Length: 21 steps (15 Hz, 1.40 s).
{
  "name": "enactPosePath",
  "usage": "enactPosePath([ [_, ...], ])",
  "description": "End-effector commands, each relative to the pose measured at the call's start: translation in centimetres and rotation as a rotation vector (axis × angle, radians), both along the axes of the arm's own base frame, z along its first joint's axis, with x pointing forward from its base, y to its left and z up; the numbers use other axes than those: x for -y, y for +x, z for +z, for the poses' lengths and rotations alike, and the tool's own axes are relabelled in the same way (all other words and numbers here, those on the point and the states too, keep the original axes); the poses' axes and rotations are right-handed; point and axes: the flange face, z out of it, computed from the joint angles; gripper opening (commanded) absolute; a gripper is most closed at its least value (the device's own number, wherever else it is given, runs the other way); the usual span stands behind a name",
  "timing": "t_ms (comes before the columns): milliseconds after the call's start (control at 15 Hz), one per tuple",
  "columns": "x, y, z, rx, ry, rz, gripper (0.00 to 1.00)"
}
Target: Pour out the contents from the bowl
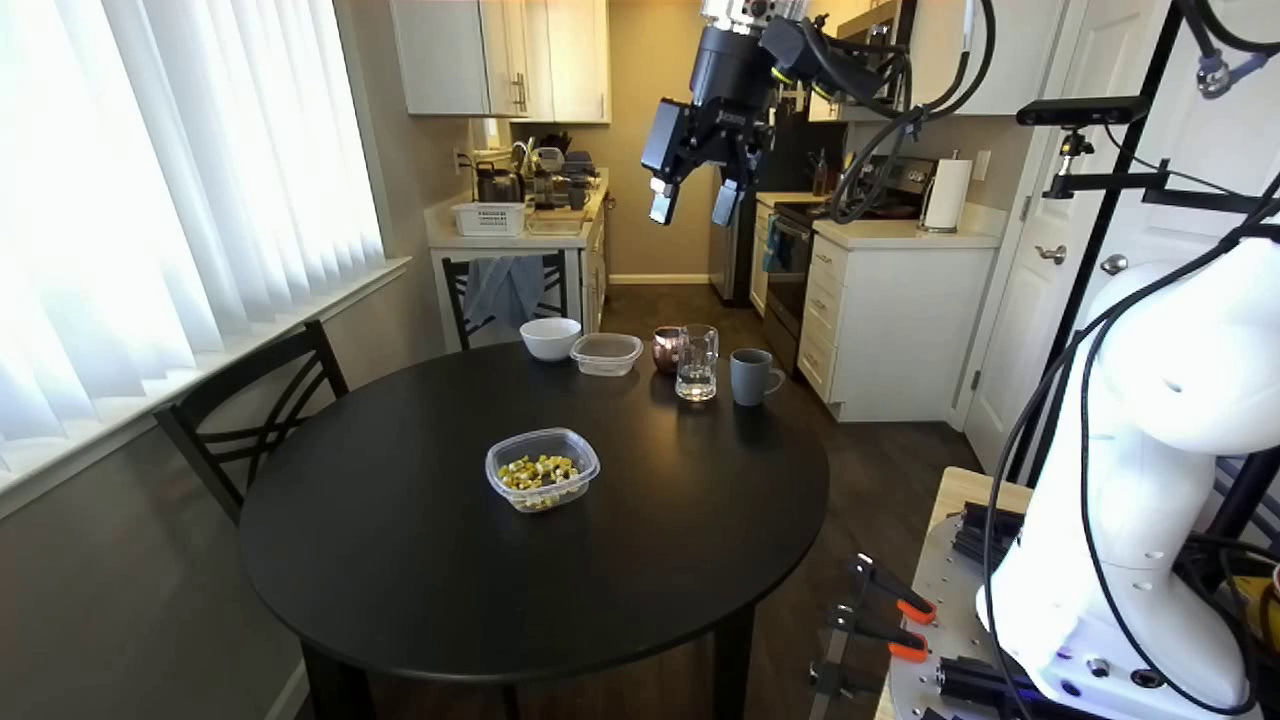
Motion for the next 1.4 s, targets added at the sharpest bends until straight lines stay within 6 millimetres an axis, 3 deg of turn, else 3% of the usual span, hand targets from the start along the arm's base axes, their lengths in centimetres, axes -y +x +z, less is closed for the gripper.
enactPosePath([
  [0,0.4,0.1,0.2,-0.001,-0.010,0.003,1.00],
  [267,4.2,3.9,4.7,0.078,-0.232,0.121,1.00],
  [400,4.5,5.8,6.5,0.124,-0.304,0.197,1.00],
  [533,3.5,7.5,7.1,0.161,-0.354,0.284,1.00],
  [667,2.0,10.0,5.8,0.213,-0.365,0.365,1.00],
  [1000,1.5,16.6,-3.4,0.185,-0.331,0.294,1.00],
  [1333,1.4,19.6,-11.7,0.108,-0.282,0.197,1.00],
])
